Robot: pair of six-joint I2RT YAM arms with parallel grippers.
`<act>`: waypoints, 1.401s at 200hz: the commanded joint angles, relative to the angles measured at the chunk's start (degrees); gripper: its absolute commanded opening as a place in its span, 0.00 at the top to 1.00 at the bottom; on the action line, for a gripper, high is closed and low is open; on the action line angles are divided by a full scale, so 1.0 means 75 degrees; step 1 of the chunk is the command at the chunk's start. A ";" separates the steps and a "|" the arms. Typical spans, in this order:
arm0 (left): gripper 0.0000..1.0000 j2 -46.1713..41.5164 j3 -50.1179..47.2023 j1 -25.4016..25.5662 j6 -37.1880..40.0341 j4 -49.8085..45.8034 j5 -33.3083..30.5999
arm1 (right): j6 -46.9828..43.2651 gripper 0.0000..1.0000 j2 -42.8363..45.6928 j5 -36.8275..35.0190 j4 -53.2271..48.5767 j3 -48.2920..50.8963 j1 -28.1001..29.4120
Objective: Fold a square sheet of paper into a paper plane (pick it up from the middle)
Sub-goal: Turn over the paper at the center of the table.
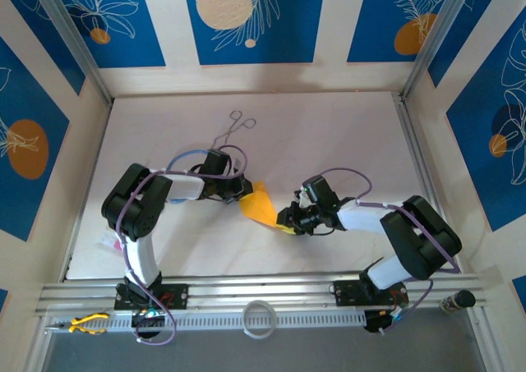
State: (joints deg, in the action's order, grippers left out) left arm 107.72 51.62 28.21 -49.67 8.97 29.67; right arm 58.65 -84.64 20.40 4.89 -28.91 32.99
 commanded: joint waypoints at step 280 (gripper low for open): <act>0.76 -0.0729 -0.0183 -0.0116 -0.0220 -0.0084 0.0101 | -0.0227 0.89 -0.0340 0.0162 0.0650 0.0153 -0.0050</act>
State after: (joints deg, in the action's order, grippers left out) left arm 105.82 50.70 28.12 -50.98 8.99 29.98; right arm 58.43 -87.35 20.60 9.89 -28.71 32.97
